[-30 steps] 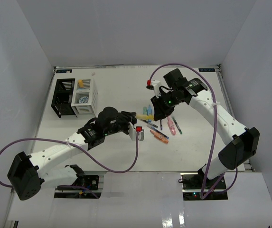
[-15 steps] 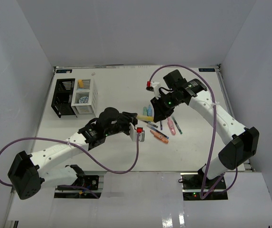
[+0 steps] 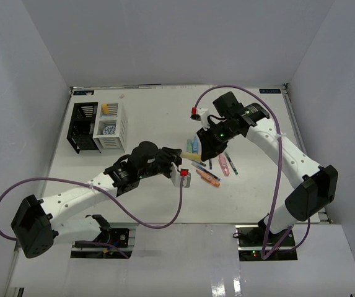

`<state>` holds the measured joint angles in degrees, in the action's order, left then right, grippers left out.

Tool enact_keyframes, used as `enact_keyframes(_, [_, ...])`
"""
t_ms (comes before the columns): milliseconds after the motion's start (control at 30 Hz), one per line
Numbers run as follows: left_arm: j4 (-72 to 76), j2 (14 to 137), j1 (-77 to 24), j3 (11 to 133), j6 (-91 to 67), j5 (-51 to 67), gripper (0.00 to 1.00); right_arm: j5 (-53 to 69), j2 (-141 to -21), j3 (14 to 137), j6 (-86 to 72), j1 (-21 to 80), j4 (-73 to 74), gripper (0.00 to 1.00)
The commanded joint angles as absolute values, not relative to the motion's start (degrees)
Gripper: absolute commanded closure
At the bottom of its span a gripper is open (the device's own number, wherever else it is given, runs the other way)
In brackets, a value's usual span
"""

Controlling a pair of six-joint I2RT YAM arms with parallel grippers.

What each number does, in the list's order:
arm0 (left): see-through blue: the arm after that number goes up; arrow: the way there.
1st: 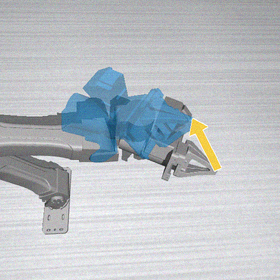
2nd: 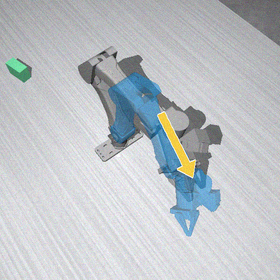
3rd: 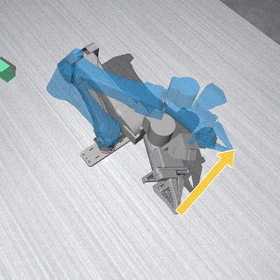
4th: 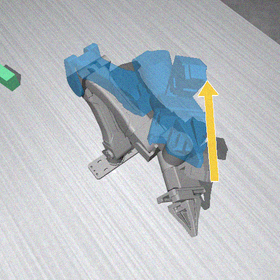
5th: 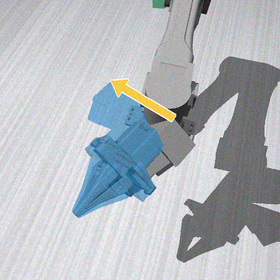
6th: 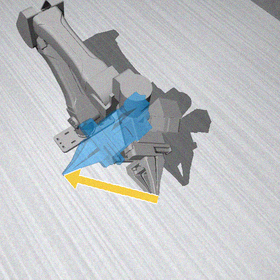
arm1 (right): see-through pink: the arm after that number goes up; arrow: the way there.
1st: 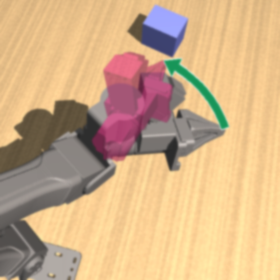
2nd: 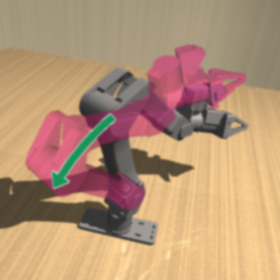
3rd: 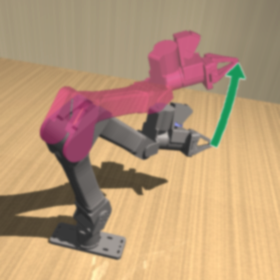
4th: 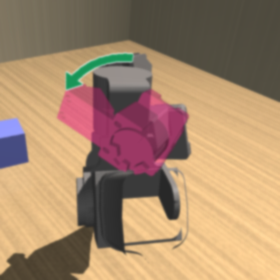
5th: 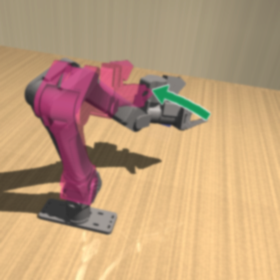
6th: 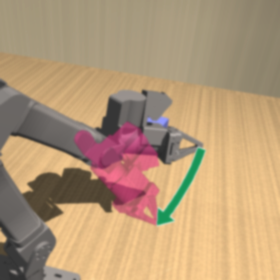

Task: Sort the stationery into containers
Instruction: Close the pen cap on the pen.

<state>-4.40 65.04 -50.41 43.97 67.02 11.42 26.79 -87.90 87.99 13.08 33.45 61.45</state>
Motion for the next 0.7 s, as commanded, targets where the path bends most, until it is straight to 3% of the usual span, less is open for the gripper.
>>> enact_keyframes(0, [-5.10, 65.04, -51.76, 45.53, 68.03, 14.50, 1.00, 27.77, -86.92, 87.54, 13.71, 33.49, 59.59, 0.92])
enact_keyframes(667, [-2.20, 68.29, -56.95, 48.16, 62.23, 16.70, 1.00, 31.02, -86.84, 86.31, 10.72, 33.49, 55.02, 0.92])
